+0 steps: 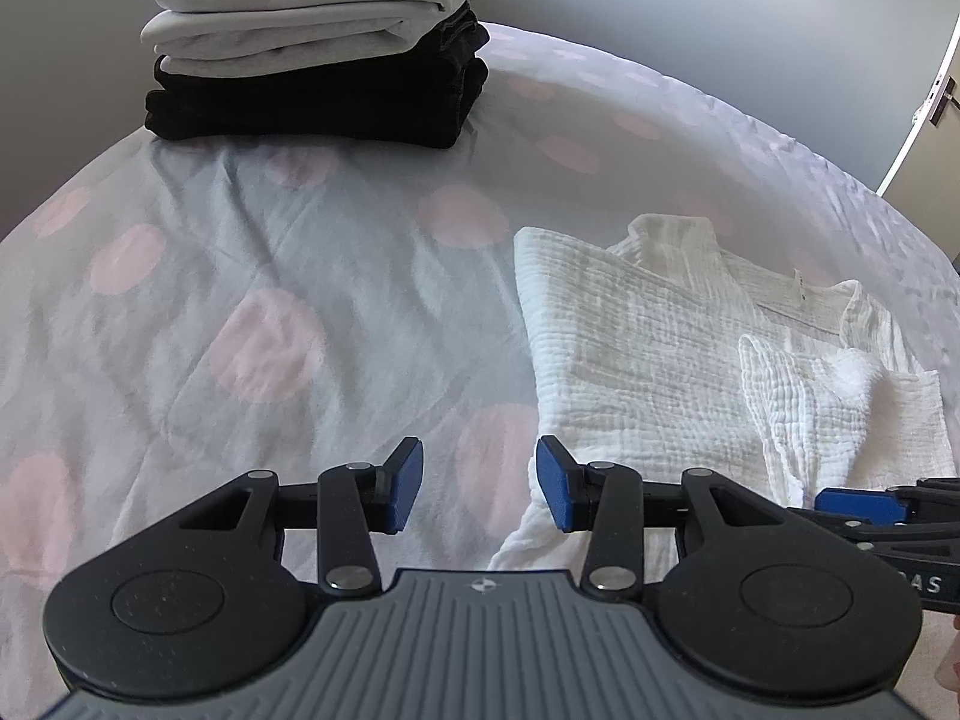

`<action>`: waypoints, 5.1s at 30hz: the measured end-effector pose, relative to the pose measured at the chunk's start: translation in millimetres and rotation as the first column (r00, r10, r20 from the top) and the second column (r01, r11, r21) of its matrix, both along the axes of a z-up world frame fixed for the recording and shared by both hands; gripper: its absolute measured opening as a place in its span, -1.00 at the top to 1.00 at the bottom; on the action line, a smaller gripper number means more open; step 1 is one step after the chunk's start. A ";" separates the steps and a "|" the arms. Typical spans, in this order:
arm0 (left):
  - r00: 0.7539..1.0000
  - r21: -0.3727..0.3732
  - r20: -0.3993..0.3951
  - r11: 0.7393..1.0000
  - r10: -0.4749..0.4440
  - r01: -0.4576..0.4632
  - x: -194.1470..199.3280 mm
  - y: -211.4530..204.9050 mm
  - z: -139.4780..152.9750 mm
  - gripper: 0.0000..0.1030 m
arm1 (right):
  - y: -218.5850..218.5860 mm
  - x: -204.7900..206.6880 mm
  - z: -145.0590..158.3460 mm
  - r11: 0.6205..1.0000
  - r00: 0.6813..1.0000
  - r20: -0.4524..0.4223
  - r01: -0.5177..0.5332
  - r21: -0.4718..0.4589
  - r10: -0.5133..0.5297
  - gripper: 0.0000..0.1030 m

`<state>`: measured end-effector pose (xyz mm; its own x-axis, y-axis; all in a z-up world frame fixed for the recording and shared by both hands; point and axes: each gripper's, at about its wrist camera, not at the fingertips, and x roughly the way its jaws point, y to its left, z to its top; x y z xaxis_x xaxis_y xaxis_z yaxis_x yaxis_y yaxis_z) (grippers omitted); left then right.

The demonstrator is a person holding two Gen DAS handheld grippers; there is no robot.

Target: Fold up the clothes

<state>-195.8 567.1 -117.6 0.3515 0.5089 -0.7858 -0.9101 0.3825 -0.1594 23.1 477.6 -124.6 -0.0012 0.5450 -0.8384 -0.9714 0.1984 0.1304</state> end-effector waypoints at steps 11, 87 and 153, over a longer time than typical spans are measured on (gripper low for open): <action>1.000 -0.023 -0.002 1.000 0.017 -0.017 -6.1 5.8 -0.8 0.05 | -16.9 13.3 60.6 1.000 0.989 0.148 -0.009 0.018 0.006 0.04; 0.999 -0.086 -0.012 0.995 -0.050 0.048 3.3 24.1 -22.0 0.02 | -49.0 148.4 27.5 0.909 0.915 -0.163 0.392 0.140 -0.370 0.16; 0.977 -0.028 -0.175 0.993 -0.120 0.117 29.1 16.2 -39.2 -0.09 | -35.7 305.2 -26.3 0.787 0.788 0.066 0.599 0.147 -0.613 0.49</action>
<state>-166.7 583.3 -156.8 0.2642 0.4580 -0.8488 -0.8729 0.4879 -0.0085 328.3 441.9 -150.9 0.4449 0.4936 -0.7472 -0.6648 0.7411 0.0938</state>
